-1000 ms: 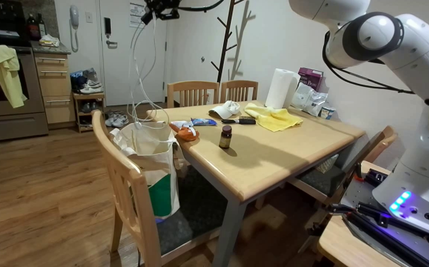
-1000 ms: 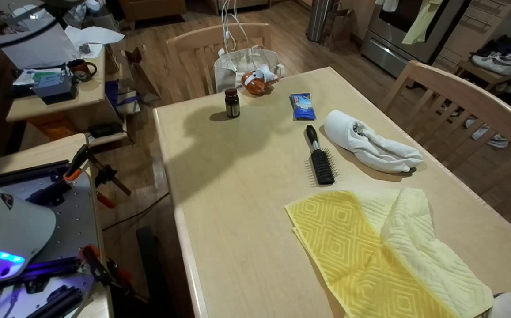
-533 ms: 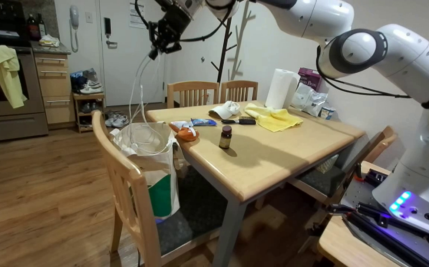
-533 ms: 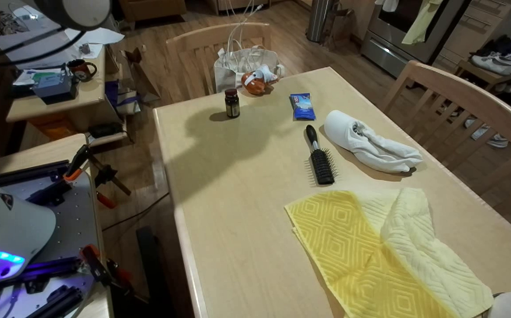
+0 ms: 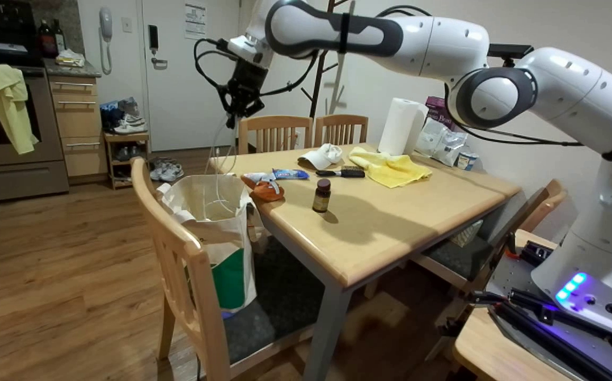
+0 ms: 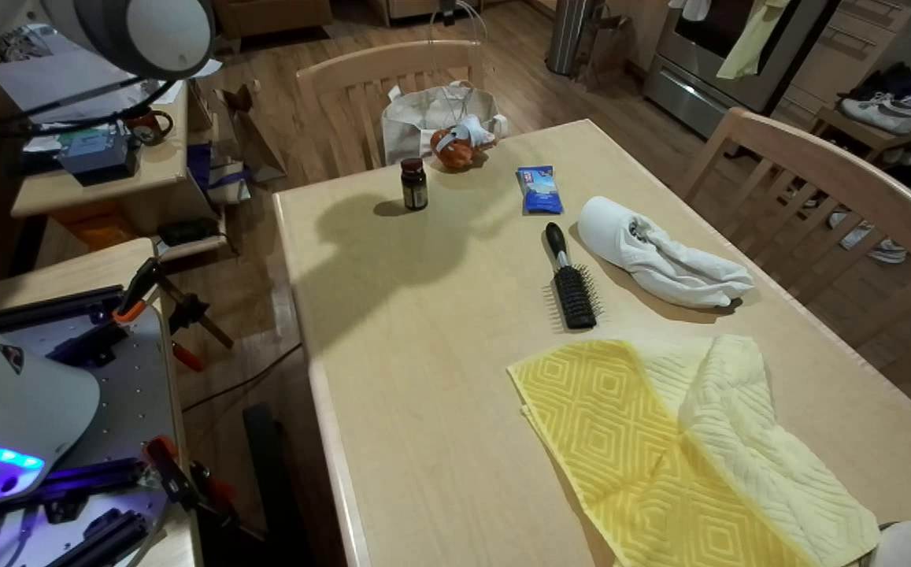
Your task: Put the charger into the bag on the chair.
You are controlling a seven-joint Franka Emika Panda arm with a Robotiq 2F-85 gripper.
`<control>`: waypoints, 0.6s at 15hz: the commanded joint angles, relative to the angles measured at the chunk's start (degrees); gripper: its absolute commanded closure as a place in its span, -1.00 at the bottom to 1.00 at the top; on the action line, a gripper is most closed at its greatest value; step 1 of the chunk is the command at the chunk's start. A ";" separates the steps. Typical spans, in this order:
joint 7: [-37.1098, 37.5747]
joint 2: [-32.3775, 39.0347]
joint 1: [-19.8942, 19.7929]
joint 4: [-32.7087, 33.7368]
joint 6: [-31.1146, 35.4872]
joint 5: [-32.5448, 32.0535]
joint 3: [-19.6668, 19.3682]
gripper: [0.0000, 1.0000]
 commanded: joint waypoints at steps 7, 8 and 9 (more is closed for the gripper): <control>1.69 -1.02 0.80 -2.53 -8.28 0.77 -0.16 0.89; 1.93 -1.02 0.98 -2.52 -8.69 0.25 -0.66 0.89; 2.75 1.99 1.72 3.24 -13.95 -0.21 0.37 0.89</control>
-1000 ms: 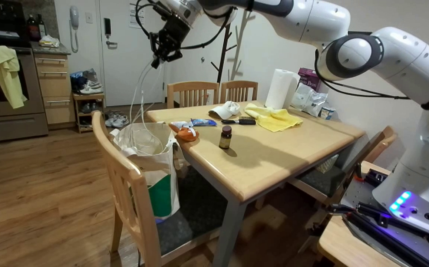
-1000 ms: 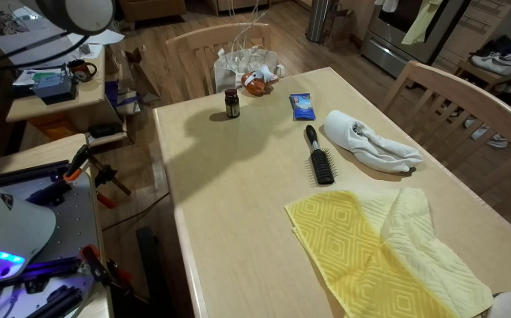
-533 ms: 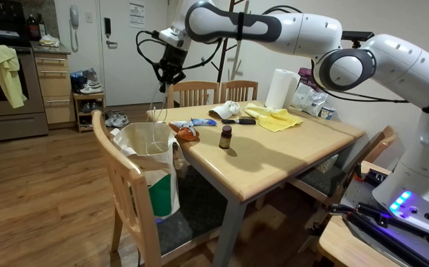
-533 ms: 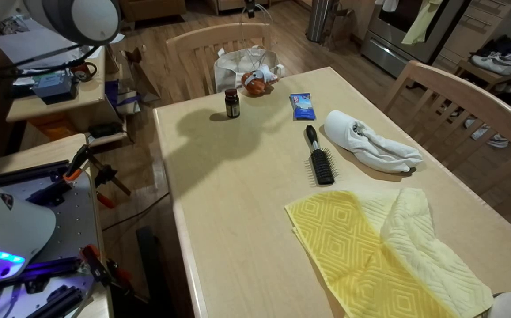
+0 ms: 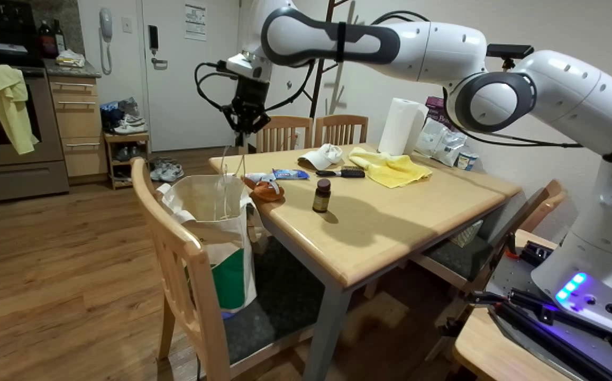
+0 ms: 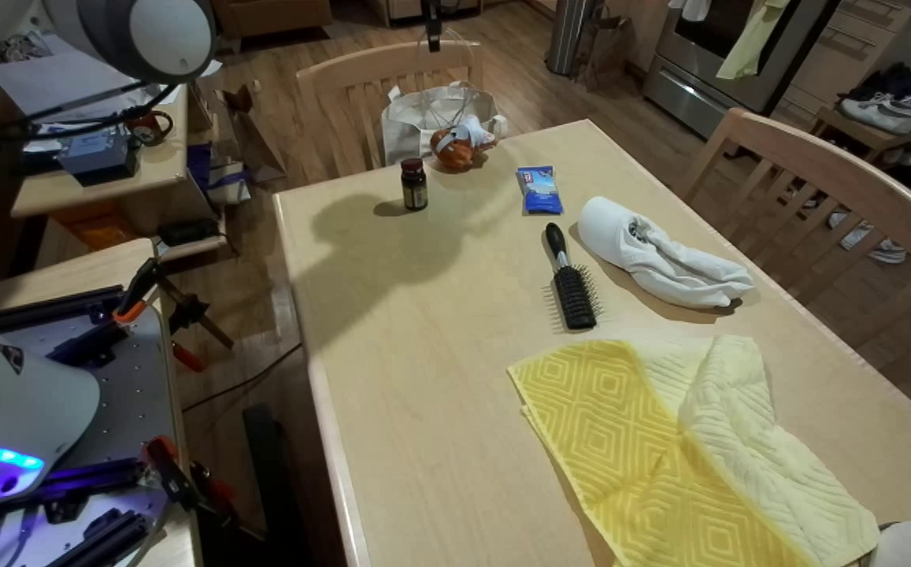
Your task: Put the charger into the bag on the chair.
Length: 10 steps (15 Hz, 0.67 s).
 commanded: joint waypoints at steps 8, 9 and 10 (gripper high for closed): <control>-0.35 -1.95 0.27 -0.89 -10.66 2.49 3.99 -0.09; 0.45 -2.10 0.16 -0.75 -10.55 2.29 3.70 -0.20; 2.41 -1.83 0.29 -0.61 -9.99 2.25 3.35 -0.35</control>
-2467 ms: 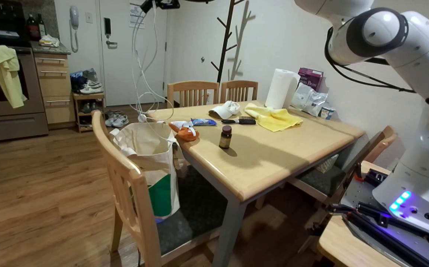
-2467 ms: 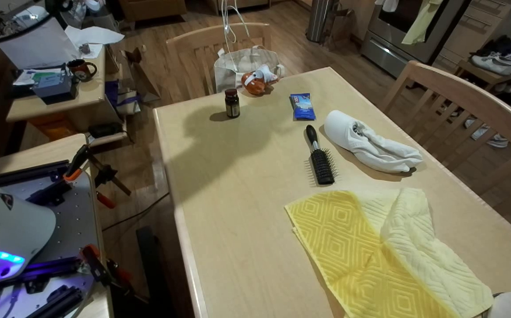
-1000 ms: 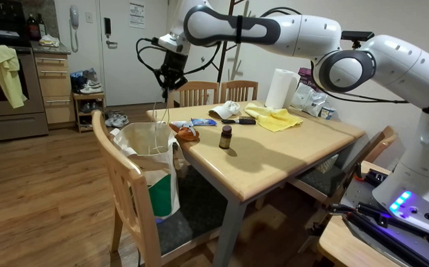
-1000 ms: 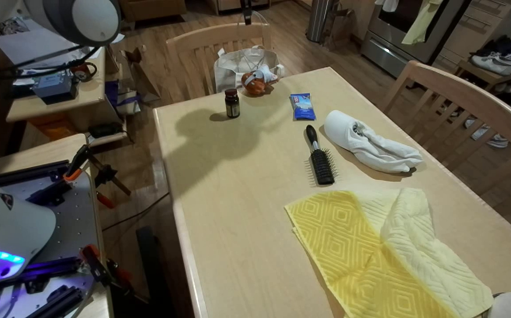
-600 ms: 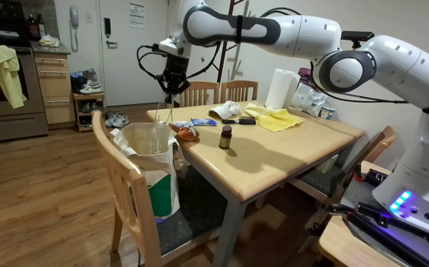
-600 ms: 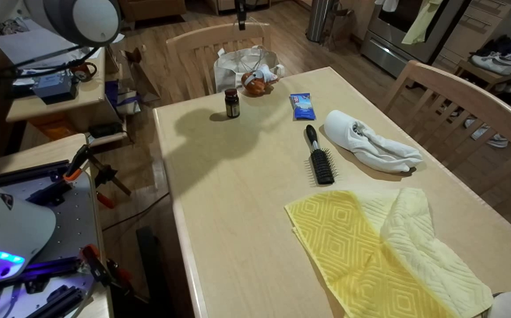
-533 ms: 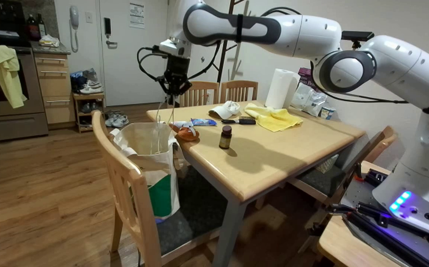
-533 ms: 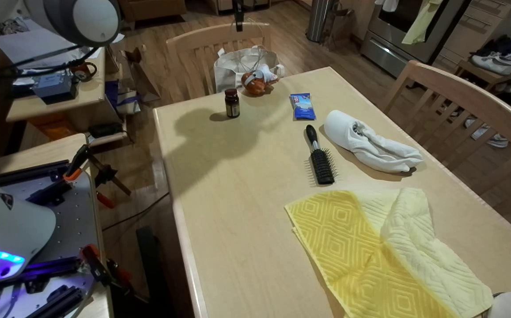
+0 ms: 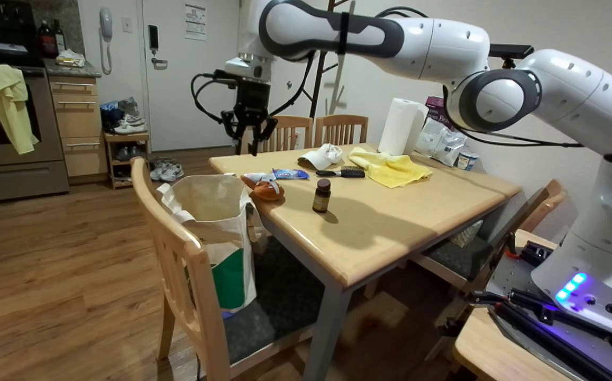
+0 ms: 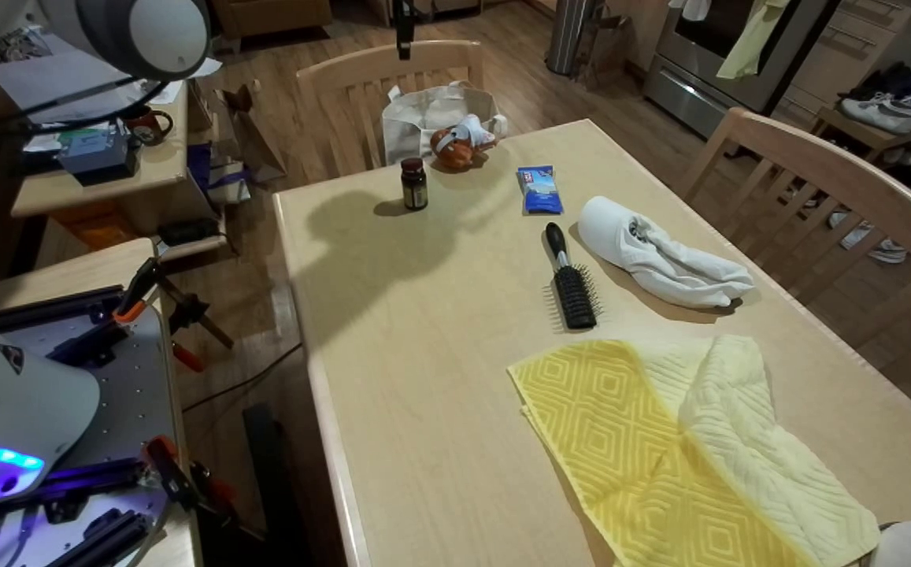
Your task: Put the charger into the bag on the chair.
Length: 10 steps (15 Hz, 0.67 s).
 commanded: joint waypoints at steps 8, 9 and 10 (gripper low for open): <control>18.99 -4.39 -4.23 -1.57 -1.23 -2.67 -9.60 -1.00; 21.49 -4.83 -4.15 -1.96 -2.21 -2.57 -10.55 -1.00; 24.03 -5.22 -3.93 -2.29 -3.45 -2.40 -11.43 -1.00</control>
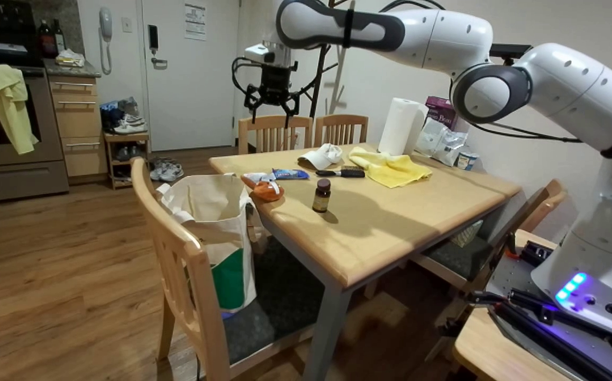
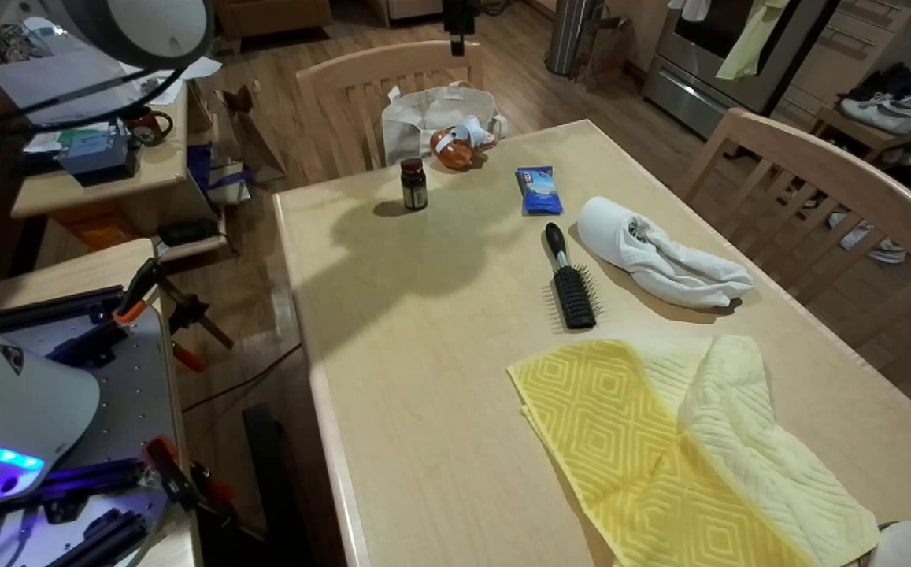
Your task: Put the charger into the bag on the chair.
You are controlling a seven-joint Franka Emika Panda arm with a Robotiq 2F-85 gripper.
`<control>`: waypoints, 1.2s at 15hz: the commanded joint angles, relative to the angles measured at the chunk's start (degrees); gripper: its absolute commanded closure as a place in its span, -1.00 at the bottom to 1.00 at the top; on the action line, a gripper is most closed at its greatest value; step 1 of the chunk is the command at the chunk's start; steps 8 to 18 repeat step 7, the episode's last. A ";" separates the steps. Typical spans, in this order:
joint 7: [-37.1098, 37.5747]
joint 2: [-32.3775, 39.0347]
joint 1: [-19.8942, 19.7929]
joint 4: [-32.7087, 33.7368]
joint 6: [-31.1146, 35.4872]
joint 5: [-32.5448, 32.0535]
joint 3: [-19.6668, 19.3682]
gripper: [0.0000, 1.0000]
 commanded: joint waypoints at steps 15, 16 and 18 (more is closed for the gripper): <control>13.43 -0.98 1.28 -0.10 -6.98 0.00 -2.92 -1.00; 13.43 -0.98 1.28 -0.10 -6.98 0.00 -2.92 -1.00; 13.43 -0.98 1.28 -0.10 -6.98 0.00 -2.92 -1.00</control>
